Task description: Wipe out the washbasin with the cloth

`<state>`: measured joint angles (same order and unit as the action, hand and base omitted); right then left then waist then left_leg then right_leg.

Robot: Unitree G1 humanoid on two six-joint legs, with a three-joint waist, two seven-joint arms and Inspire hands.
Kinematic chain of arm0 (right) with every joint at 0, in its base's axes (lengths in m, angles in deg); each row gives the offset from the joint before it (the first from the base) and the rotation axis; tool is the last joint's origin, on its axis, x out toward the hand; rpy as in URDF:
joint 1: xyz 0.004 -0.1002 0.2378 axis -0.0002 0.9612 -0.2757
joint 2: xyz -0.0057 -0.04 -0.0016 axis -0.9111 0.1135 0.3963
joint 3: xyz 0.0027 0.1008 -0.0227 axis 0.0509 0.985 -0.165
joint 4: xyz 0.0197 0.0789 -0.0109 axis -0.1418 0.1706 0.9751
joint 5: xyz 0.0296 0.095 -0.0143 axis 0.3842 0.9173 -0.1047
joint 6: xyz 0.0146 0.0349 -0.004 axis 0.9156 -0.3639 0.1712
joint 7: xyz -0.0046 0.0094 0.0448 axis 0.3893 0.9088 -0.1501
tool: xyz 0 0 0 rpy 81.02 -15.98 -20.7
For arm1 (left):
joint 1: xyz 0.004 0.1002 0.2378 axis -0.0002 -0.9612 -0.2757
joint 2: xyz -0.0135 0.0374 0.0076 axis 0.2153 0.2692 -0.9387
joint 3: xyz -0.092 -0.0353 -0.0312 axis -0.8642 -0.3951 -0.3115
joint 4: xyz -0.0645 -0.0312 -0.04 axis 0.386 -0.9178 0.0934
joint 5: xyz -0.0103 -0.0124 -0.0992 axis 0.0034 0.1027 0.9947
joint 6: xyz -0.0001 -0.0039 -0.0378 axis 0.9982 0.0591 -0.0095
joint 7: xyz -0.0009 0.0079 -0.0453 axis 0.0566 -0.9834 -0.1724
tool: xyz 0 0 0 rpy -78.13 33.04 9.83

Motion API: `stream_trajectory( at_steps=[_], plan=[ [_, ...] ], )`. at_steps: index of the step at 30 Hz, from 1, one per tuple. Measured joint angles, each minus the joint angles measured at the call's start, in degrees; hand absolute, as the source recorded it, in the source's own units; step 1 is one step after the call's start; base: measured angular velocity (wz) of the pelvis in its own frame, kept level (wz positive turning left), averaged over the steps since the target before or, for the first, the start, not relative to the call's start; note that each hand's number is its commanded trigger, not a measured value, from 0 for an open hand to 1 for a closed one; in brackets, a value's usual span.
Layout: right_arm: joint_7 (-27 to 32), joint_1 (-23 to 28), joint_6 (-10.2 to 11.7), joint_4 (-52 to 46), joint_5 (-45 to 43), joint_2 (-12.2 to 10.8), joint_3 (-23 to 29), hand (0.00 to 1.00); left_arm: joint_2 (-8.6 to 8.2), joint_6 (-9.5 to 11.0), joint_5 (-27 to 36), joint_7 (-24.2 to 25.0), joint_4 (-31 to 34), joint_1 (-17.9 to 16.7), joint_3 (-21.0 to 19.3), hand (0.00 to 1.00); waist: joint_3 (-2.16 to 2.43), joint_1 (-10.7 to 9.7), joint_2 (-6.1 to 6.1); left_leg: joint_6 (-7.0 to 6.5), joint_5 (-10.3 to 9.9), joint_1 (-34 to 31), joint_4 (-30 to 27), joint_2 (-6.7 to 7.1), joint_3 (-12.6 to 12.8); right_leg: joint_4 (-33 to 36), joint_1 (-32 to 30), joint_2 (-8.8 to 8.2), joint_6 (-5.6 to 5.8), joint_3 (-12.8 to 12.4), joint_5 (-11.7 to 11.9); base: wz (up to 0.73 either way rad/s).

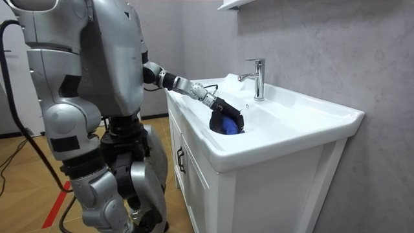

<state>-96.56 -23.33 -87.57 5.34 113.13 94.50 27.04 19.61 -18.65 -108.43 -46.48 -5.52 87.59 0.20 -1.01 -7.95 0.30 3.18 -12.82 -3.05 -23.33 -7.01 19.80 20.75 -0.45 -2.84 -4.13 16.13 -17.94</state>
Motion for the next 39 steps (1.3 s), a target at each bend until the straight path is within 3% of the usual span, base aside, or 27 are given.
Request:
stream_trajectory(
  at_steps=[3, 8, 9, 12, 14, 16, 19, 21, 23, 25, 27, 29, 31, 34, 37, 39],
  plan=[
    [-0.5, 0.27, -0.62, 0.08, -0.32, -0.04, 1.18, 0.0, -0.11, 1.19, -0.61, -1.1, -1.14, -2.22, -2.16, 1.0, 0.42, 0.84, 0.43, 0.0, 0.0, 0.81, 0.86, 0.2, -0.04, -0.26, 0.81, -0.01, 0.0, 0.67, 0.0, 0.1],
    [-0.53, 0.88, -1.36, -0.01, -1.52, -0.05, 3.12, 0.0, 0.0, 3.53, -0.64, -4.0, -4.95, -3.33, -4.57, 1.0, 0.73, 2.04, 0.05, 0.0, 0.01, 2.06, 2.83, 0.62, -0.2, -0.88, 1.67, -0.02, 0.02, 1.29, -0.01, 0.07],
    [-0.55, 0.84, -1.74, -0.1, -2.4, -0.03, 4.06, 0.0, 0.66, 3.96, -0.64, -4.39, -5.28, -3.83, -5.36, 1.0, 0.8, 2.23, -0.1, 0.01, 0.01, 2.38, 3.16, 0.65, -0.17, -0.91, 1.69, 0.06, 0.02, 1.18, -0.01, -0.1],
    [-0.94, 1.36, -2.5, -0.71, -7.34, -0.06, 6.83, 0.0, 3.78, 5.51, -0.67, -6.52, -8.08, -4.52, -7.64, 1.0, 0.89, 2.12, -0.29, 0.04, 0.03, 2.67, 3.77, 0.79, -1.27, -1.11, 1.89, 0.33, -0.02, 1.23, 0.01, -0.04],
    [-1.4, 1.44, -3.16, -0.77, -9.61, -0.05, 9.42, 0.0, 6.89, 5.5, -1.02, -8.9, -9.19, -5.94, -10.11, 1.0, 0.91, 2.03, -0.33, 0.12, 0.08, 2.42, 3.93, 0.79, -2.1, -1.34, 1.72, 0.6, -0.18, 1.27, 0.1, 0.0],
    [-1.99, 1.91, -4.06, -0.6, -13.47, 0.61, 11.8, 0.0, 12.42, 5.48, -4.57, -13.62, -9.2, -10.57, -12.54, 1.0, 1.4, 1.89, -0.7, 0.23, 0.16, 2.1, 4.04, 0.67, -2.98, -2.6, 2.09, 1.04, -0.55, 1.38, 0.34, -0.02],
    [-2.32, 2.94, -6.04, -0.51, -19.09, 2.56, 12.3, 0.0, 17.52, 4.13, -13.4, -20.36, -9.77, -15.14, -13.54, 1.0, 1.81, 2.59, -1.47, 0.24, 0.16, 2.76, 4.29, 0.81, -3.24, -3.0, 2.95, 1.03, -0.55, 1.5, 0.38, 0.02],
    [-2.24, 3.73, -6.8, -1.97, -22.68, 3.28, 13.02, 0.0, 17.21, 2.91, -19.29, -23.32, -9.77, -16.64, -13.43, 1.0, 1.85, 3.16, -2.15, 0.43, 0.28, 3.86, 5.43, 1.0, -3.11, -3.03, 3.78, 1.03, -0.53, 1.38, 0.39, -0.13],
    [-2.13, 4.38, -6.84, -3.31, -25.74, 3.22, 14.07, 0.0, 15.87, 0.25, -24.48, -25.2, -9.77, -17.0, -12.99, 1.0, 2.01, 3.31, -2.46, 0.96, 0.62, 5.02, 6.79, 1.13, -3.04, -3.21, 4.08, 1.09, -0.52, 1.21, 0.38, -0.19],
    [-1.57, 4.65, -6.95, -4.9, -27.57, 3.53, 14.13, 0.0, 15.77, -3.76, -29.73, -25.99, -9.82, -17.4, -9.86, 1.0, 2.21, 3.27, -2.79, 1.16, 1.4, 5.98, 8.19, 1.37, -3.07, -3.33, 4.13, 1.01, -0.54, 1.19, 0.38, -0.24],
    [-1.12, 4.66, -7.43, -4.81, -28.69, 4.25, 14.36, 0.0, 15.75, -6.09, -32.61, -26.09, -10.06, -17.68, -7.67, 1.0, 2.38, 3.26, -3.18, 1.13, 1.5, 6.35, 8.2, 1.36, -3.1, -3.23, 4.3, 0.92, -0.54, 1.57, 0.38, -0.19],
    [-0.9, 4.54, -7.39, -4.81, -29.54, 4.68, 15.03, 0.0, 15.76, -6.95, -34.47, -26.07, -10.12, -18.33, -7.49, 1.0, 2.49, 3.27, -3.56, 1.12, 1.51, 6.46, 8.19, 1.21, -3.17, -3.22, 4.63, 0.78, -0.54, 3.06, 0.38, -0.17],
    [-0.51, 4.56, -7.33, -4.66, -29.38, 5.02, 15.13, 0.0, 15.75, -7.96, -34.47, -26.05, -10.34, -18.46, -7.17, 1.0, 2.39, 3.2, -4.05, 1.13, 1.51, 6.47, 8.14, 1.05, -3.24, -3.2, 4.91, 0.44, -0.56, 6.07, 0.39, -0.03],
    [-0.45, 4.05, -7.28, -3.81, -29.1, 5.23, 15.31, 0.0, 15.76, -8.05, -34.49, -25.9, -11.05, -18.42, -7.23, 1.0, 2.3, 3.17, -4.97, 1.13, 1.51, 6.36, 8.12, 1.0, -3.7, -2.97, 5.08, 0.05, -0.56, 8.56, 0.39, 0.0],
    [-0.19, 3.14, -7.03, -3.64, -29.1, 5.34, 15.66, 0.0, 15.85, -8.06, -34.59, -25.72, -12.36, -18.11, -7.51, 1.0, 2.24, 3.17, -6.16, 1.06, 1.6, 6.22, 8.19, 1.28, -4.56, -2.64, 4.87, -0.46, -0.55, 10.12, 0.38, 0.0],
    [0.12, 2.45, -6.7, -3.32, -29.01, 5.35, 15.65, 0.0, 15.89, -8.12, -35.07, -25.71, -13.15, -17.68, -7.8, 1.0, 2.24, 3.17, -6.21, 0.7, 2.36, 5.8, 8.13, 1.84, -4.69, -1.95, 4.27, -1.22, -0.49, 10.26, 0.32, 0.0]
  ],
)
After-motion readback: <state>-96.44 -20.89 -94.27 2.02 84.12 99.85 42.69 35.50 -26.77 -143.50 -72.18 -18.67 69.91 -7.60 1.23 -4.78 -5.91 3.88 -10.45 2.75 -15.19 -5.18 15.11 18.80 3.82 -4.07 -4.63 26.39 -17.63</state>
